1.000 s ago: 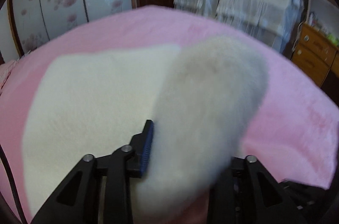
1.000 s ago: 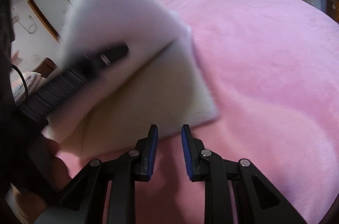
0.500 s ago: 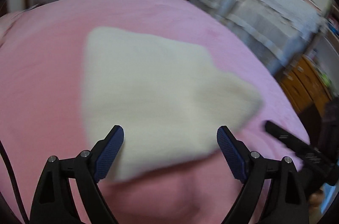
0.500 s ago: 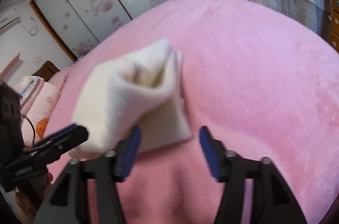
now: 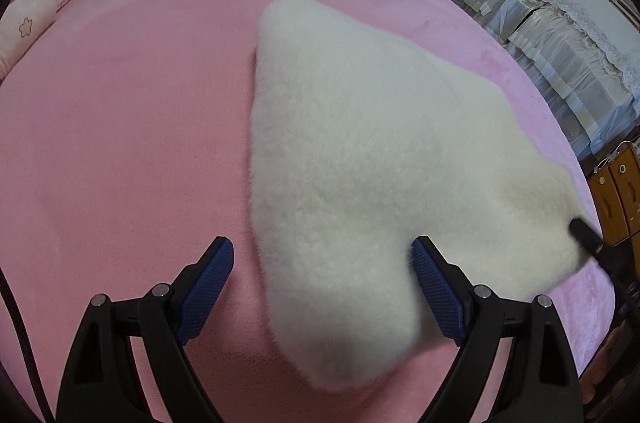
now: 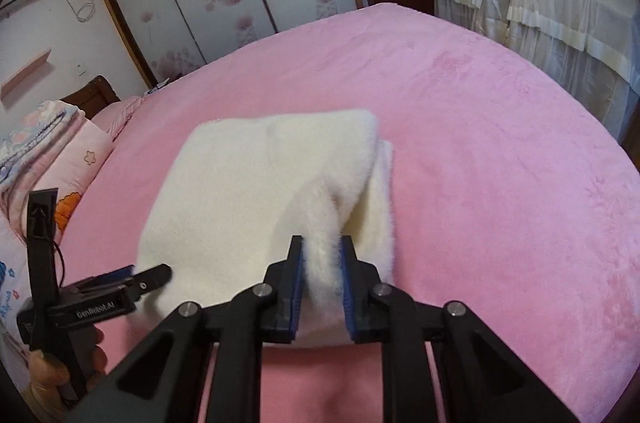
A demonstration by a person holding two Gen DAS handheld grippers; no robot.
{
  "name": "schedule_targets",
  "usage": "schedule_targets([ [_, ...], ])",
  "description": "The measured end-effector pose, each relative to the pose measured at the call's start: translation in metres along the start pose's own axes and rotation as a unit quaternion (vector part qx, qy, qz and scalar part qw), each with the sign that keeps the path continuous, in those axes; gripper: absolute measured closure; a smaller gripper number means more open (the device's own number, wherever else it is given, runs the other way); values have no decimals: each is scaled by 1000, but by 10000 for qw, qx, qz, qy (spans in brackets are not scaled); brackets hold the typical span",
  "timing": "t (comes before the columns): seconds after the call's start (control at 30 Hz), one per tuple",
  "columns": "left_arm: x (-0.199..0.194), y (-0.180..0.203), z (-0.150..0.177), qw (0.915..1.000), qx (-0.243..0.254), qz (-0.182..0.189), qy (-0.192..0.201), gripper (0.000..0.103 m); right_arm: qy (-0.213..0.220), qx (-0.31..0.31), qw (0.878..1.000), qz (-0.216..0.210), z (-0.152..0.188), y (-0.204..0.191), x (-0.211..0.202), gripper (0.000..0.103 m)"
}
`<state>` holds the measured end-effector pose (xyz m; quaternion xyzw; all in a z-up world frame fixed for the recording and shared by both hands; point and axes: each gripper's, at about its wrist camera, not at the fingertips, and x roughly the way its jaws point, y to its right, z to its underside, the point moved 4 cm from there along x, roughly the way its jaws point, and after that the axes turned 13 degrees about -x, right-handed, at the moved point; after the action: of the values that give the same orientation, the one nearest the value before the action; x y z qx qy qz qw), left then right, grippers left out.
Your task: Fold large clothes
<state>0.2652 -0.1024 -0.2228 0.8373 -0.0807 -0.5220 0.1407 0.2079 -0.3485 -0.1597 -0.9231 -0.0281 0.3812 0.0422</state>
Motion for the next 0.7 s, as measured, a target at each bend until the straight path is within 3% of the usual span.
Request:
schedule_targets([
  [0.13,17,-8,9,9992,-212,197,-279,14,-700,624,9955,-166,57,26,38,88],
  [0.23,12,-9,10,9994,-192,244,-179,14,-655,756,9947,-256,68,30,42,87],
  [0.33,-2,-3,5,9996,-28,178,-215,14,-610,772,9947,-305,54,30,31,80],
  [0.47,-17,15,-25,9992,326,228,-101,14,-341,596,9970,-366,19,31,18,38],
  [0.5,-16,19,-37,9991,366,216,-61,14,-232,569,9974,-370,8,33,18,33],
  [0.6,-1,29,-70,9992,360,163,-15,14,-100,491,9982,-327,-29,40,34,33],
  [0.7,24,33,-110,9999,134,78,-46,14,-307,450,9981,-301,-60,47,76,33],
])
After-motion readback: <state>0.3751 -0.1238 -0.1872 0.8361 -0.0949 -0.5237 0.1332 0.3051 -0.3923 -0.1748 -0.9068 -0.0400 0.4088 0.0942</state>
